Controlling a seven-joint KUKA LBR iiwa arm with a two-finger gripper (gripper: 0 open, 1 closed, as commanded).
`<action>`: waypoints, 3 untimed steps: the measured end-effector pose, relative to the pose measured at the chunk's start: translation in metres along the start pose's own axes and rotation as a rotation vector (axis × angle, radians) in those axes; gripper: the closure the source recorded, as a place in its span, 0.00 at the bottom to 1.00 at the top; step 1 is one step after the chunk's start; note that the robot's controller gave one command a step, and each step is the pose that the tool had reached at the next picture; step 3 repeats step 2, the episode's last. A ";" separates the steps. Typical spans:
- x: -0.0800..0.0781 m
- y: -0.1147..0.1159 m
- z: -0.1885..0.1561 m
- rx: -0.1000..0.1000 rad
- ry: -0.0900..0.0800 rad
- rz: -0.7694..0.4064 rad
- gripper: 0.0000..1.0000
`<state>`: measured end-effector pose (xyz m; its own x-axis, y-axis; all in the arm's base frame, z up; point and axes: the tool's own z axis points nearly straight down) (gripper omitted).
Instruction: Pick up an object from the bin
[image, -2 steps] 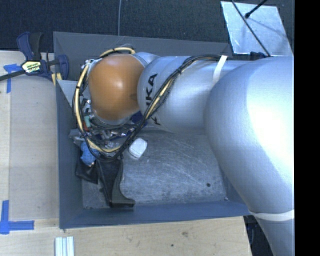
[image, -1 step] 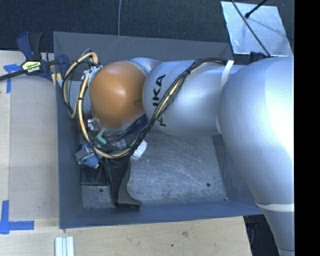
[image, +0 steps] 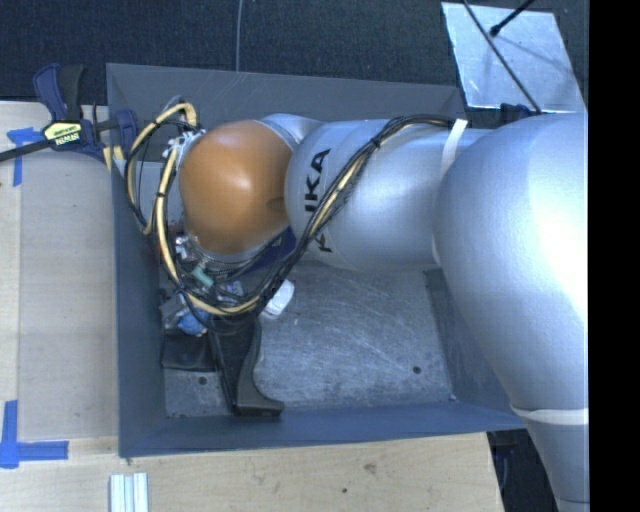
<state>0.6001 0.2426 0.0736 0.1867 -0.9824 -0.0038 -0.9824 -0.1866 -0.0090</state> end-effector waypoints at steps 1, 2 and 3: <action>0.009 -0.006 -0.085 0.002 0.001 -0.033 1.00; 0.057 0.001 -0.033 0.007 0.001 -0.306 1.00; 0.057 0.001 -0.033 0.007 0.001 -0.306 1.00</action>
Offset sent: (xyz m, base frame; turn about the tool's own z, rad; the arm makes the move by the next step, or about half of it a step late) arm 0.0042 -0.0081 0.0791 -0.0354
